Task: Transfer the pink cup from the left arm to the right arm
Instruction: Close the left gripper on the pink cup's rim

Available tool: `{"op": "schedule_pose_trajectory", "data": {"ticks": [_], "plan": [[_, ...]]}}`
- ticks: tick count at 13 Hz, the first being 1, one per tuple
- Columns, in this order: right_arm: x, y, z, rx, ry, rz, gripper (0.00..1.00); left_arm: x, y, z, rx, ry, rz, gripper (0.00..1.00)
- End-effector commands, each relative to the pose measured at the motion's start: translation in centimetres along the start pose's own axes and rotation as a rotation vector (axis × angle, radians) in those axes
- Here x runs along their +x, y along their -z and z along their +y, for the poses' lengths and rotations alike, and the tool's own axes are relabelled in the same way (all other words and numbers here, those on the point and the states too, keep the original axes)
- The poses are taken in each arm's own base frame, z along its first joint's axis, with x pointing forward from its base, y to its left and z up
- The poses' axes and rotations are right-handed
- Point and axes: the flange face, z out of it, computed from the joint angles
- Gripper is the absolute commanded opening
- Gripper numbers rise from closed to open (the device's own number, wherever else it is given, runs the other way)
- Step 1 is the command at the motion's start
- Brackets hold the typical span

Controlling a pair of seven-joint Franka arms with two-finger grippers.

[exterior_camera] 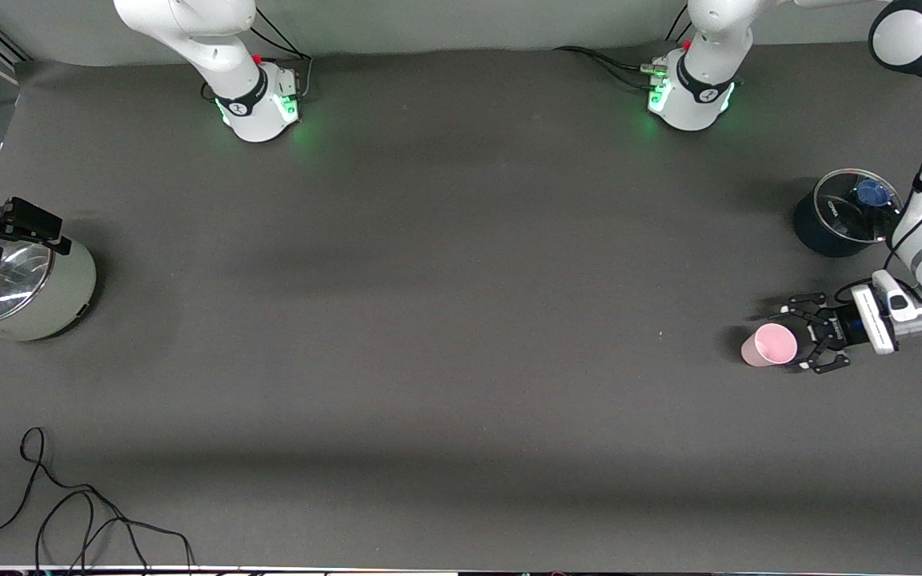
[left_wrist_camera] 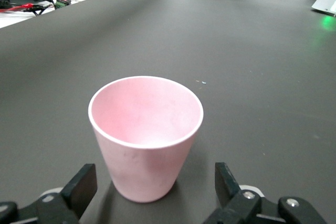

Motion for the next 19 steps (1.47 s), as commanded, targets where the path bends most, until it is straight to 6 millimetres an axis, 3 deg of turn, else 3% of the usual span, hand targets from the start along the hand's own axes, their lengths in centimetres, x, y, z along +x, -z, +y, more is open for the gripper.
{"op": "schedule_pose_trajectory", "data": {"ticks": [1,11,12,13,14,16,19], "plan": [[0.5,0.3,0.4,-0.006,0.006,0.011,1.00,0.5,-0.7,-0.5,0.021,-0.024,0.023,1.00],[0.6,1.2,0.6,-0.009,0.002,0.028,1.00,0.5,-3.4,-0.9,0.020,-0.015,0.063,0.98],[0.6,1.2,0.6,-0.009,0.000,0.028,1.00,0.7,-4.0,-1.1,0.013,-0.022,0.072,0.88],[0.6,1.2,0.6,-0.009,0.000,0.029,1.00,0.8,-4.6,-1.3,0.010,-0.029,0.080,0.23],[0.6,1.2,0.7,-0.010,0.000,0.027,1.00,0.8,-4.6,-1.4,0.025,-0.025,0.088,0.00],[0.6,1.2,0.7,-0.009,0.000,0.028,1.00,2.1,-5.5,-2.0,0.026,-0.038,0.106,0.00],[0.6,1.3,0.7,-0.009,0.002,0.031,1.00,5.1,-8.4,-3.0,0.015,-0.049,0.131,0.00]]}}
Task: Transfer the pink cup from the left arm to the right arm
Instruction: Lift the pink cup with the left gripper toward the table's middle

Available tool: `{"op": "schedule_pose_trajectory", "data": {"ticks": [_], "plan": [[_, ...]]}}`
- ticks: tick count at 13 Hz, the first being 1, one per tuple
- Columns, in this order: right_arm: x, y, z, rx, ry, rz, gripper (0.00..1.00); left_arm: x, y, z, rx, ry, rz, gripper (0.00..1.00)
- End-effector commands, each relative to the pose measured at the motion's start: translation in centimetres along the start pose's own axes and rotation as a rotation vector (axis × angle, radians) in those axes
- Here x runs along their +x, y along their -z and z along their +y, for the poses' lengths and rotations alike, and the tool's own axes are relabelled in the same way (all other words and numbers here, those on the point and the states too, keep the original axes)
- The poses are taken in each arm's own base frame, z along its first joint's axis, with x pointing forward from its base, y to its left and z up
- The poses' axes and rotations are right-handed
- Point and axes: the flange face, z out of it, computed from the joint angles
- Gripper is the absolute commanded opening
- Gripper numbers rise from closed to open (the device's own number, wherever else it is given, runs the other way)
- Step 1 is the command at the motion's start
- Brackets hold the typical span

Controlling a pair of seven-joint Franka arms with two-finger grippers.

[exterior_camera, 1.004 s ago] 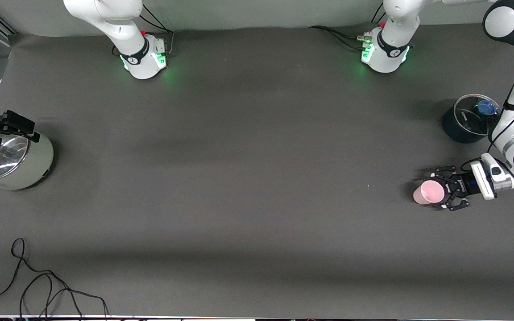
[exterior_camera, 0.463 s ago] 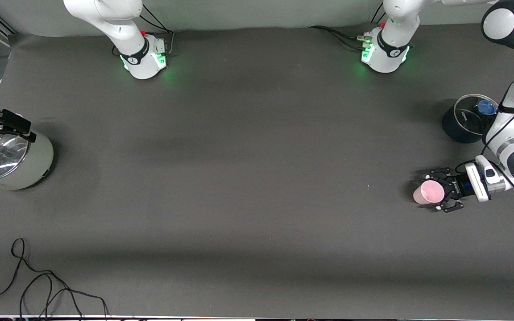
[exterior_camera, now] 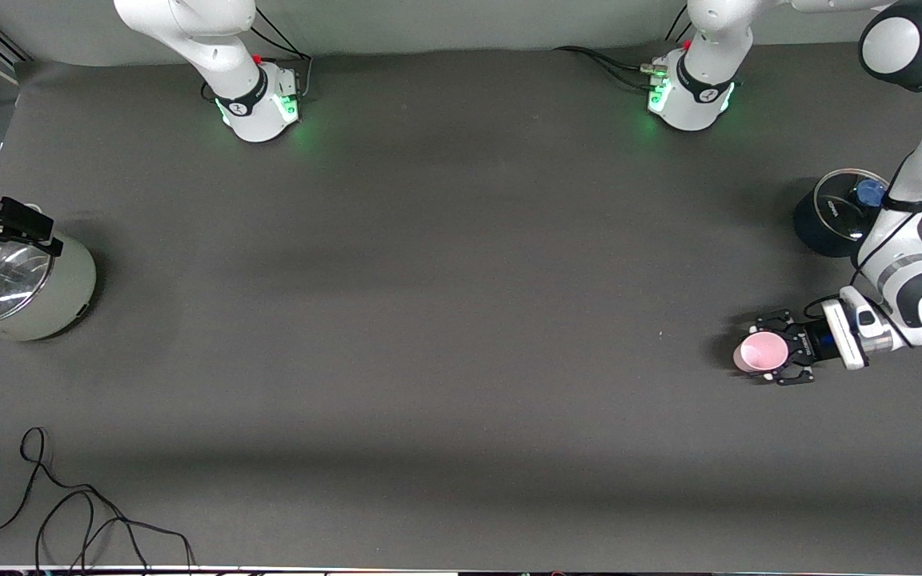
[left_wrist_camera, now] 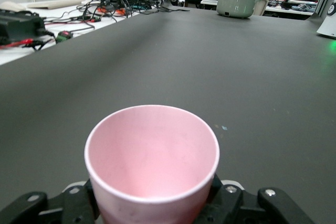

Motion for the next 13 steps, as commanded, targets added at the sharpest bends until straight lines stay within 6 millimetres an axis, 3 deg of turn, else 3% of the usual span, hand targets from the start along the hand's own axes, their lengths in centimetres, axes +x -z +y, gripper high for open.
{"op": "schedule_pose_trajectory", "data": {"ticks": [1,4,6,8,10,13], "plan": [[0.4,0.5,0.3,-0.006,0.005,0.010,1.00,2.5,-3.4,-1.4,0.007,0.006,0.030,0.00],[0.4,0.5,0.3,-0.006,0.005,0.010,1.00,6.6,-7.8,-2.7,0.007,0.080,0.036,0.00],[0.4,0.5,0.3,-0.006,0.005,0.012,1.00,10.6,-10.7,-4.2,0.051,0.133,0.027,0.00],[0.4,0.5,0.3,-0.006,0.007,0.012,1.00,15.0,-14.9,-5.0,0.100,0.164,0.027,0.00],[0.6,0.0,0.4,-0.005,0.005,0.004,1.00,19.6,-19.4,-5.0,0.162,0.234,0.019,0.00],[0.7,0.1,0.4,-0.005,0.005,0.006,1.00,25.7,-24.4,-4.5,0.252,0.331,0.015,0.00]]}}
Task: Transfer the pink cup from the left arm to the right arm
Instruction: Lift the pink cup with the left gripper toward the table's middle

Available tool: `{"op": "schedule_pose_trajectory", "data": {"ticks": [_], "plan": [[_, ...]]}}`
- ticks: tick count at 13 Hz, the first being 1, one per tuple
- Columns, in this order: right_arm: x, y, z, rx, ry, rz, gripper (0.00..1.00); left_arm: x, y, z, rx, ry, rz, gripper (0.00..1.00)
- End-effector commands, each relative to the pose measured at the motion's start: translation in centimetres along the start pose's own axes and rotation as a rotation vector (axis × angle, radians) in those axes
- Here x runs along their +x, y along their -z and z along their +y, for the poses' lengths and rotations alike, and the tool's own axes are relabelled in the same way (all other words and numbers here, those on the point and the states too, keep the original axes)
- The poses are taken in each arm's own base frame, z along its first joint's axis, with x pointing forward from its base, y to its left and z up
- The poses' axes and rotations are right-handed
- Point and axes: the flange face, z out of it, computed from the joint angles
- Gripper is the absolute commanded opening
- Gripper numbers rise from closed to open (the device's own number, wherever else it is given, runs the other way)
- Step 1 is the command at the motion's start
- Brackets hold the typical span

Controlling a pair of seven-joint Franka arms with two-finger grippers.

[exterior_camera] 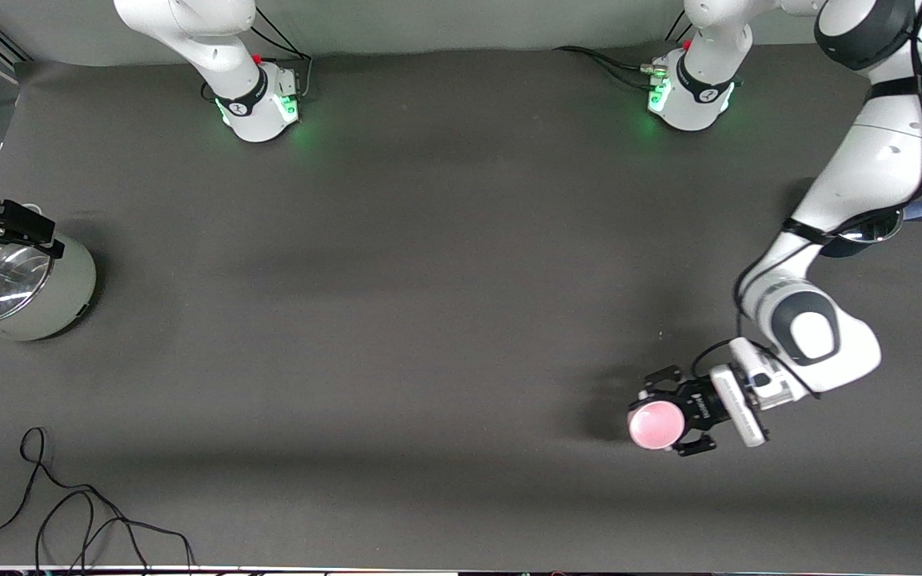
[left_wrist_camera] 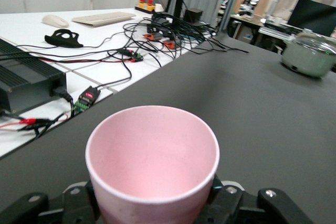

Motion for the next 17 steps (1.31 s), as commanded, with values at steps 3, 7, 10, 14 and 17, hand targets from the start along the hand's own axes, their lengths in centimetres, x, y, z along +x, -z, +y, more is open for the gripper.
{"op": "schedule_pose_trajectory", "data": {"ticks": [3,7,10,14,17], "plan": [[0.5,0.4,0.2,-0.006,0.007,0.011,1.00,8.5,-6.8,5.2,0.126,0.158,0.028,0.00],[0.5,0.6,0.1,-0.006,0.010,0.014,1.00,14.9,-13.8,14.9,0.301,0.252,0.092,0.00],[0.6,0.5,-0.2,-0.004,0.015,0.014,1.00,16.6,-18.3,23.4,0.349,0.278,0.125,0.00],[0.6,0.7,-0.2,-0.005,0.015,0.017,1.00,18.9,-21.4,31.1,0.311,0.252,0.167,0.00],[0.6,1.0,0.2,-0.006,0.016,0.023,1.00,19.5,-23.4,35.7,0.280,0.140,0.159,0.00]]}}
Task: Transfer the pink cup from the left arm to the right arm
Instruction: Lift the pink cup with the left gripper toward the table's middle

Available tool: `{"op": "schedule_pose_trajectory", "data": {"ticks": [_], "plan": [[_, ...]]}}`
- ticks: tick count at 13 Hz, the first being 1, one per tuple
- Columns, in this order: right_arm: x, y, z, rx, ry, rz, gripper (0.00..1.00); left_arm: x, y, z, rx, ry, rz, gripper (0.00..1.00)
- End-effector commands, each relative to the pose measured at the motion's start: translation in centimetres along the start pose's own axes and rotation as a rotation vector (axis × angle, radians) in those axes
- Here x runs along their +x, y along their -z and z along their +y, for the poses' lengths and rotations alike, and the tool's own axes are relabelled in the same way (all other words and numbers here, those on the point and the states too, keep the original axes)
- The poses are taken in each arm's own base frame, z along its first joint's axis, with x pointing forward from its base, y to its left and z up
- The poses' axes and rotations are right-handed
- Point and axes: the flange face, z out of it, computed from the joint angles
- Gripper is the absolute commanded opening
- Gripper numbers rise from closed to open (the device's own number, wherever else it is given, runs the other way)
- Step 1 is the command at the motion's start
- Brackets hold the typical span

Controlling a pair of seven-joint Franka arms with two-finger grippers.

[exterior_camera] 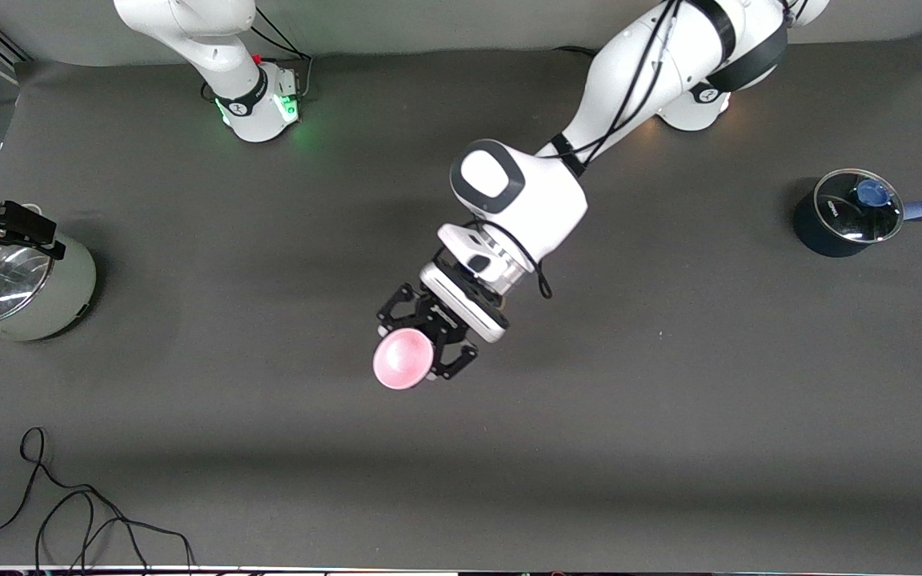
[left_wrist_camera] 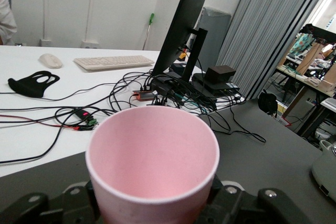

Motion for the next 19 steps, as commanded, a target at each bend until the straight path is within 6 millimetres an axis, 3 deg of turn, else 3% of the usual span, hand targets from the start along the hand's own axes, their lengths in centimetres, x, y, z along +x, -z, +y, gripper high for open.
{"op": "schedule_pose_trajectory", "data": {"ticks": [1,2,4,8,11,15,19], "plan": [[0.5,0.5,0.3,-0.003,0.013,0.013,1.00,0.9,-0.3,4.4,-0.011,-0.073,0.042,0.00],[0.5,0.6,0.0,-0.003,0.016,0.015,1.00,0.7,-0.5,6.4,-0.025,-0.103,0.049,0.00],[0.8,0.4,0.1,-0.003,0.014,0.013,1.00,0.0,-0.7,8.6,-0.035,-0.143,0.048,0.00],[1.2,0.0,-0.9,-0.001,0.037,0.007,1.00,0.0,-0.4,11.1,-0.056,-0.154,0.061,0.00],[1.5,-0.2,-4.1,0.001,0.094,-0.001,1.00,0.3,-0.4,11.5,-0.062,-0.154,0.068,0.00],[1.9,0.0,-6.0,0.044,0.111,0.011,1.00,-0.1,-0.5,11.6,-0.063,-0.154,0.062,0.00],[4.1,1.6,-11.1,0.046,0.178,0.061,1.00,-0.1,-0.5,11.6,-0.062,-0.153,0.063,0.00]]}}
